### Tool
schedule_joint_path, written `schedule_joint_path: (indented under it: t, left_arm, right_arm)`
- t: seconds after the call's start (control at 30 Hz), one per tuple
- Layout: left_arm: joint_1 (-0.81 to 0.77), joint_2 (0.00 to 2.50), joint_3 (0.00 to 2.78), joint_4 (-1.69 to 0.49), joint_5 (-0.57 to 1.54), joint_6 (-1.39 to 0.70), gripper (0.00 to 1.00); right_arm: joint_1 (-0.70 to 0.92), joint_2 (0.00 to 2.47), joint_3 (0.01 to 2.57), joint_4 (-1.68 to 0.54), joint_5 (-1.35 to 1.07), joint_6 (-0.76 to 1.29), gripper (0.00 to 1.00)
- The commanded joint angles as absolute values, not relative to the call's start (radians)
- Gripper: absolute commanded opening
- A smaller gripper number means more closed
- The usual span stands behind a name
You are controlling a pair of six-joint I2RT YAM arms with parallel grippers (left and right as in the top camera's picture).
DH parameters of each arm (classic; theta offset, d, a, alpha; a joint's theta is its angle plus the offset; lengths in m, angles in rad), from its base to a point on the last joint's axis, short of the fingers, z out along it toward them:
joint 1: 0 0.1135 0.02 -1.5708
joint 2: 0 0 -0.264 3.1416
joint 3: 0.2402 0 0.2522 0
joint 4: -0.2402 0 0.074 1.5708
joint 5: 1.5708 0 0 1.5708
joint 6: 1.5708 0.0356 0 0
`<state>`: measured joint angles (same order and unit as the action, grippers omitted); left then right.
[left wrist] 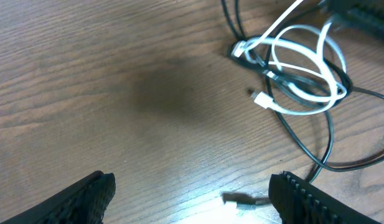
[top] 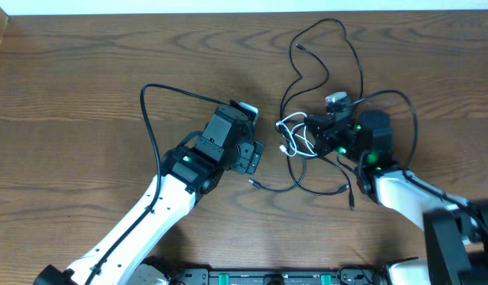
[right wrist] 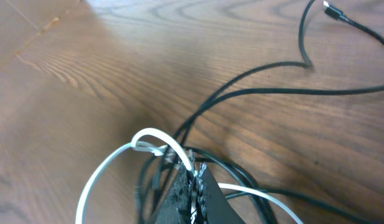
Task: Untangle cables
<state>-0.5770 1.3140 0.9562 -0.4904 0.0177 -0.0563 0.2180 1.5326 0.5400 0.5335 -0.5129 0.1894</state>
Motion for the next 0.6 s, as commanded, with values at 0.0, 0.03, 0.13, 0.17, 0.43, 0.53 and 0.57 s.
schedule_joint_path:
  t: [0.0, 0.03, 0.13, 0.17, 0.43, 0.53, 0.57]
  left_arm:
    - [-0.573, 1.321, 0.965, -0.492, 0.015, -0.065, 0.84]
    - [-0.573, 1.321, 0.965, -0.492, 0.015, -0.065, 0.84]
    - [-0.573, 1.321, 0.965, -0.492, 0.016, -0.065, 0.84]
    - [-0.573, 1.321, 0.965, -0.492, 0.015, -0.065, 0.84]
    - [-0.573, 1.321, 0.965, -0.492, 0.015, -0.065, 0.84]
    - [-0.573, 1.321, 0.965, -0.492, 0.015, -0.065, 0.84]
    - [-0.573, 1.321, 0.965, -0.492, 0.015, -0.065, 0.84]
  right_arm:
    - [0.201, 1.436, 0.541, 0.492, -0.556, 0.224, 0.01]
    - [0.198, 1.421, 0.542, 0.479, -0.555, 0.224, 0.01]
    - [0.188, 1.353, 0.541, 0.427, -0.554, 0.224, 0.01]
    - [0.186, 1.322, 0.541, 0.408, -0.552, 0.224, 0.01]
    - [0.186, 1.261, 0.541, 0.267, -0.425, 0.161, 0.01]
    - [0.187, 1.261, 0.542, 0.241, -0.431, 0.090, 0.01]
    - [0.187, 1.261, 0.542, 0.238, -0.452, 0.062, 0.01]
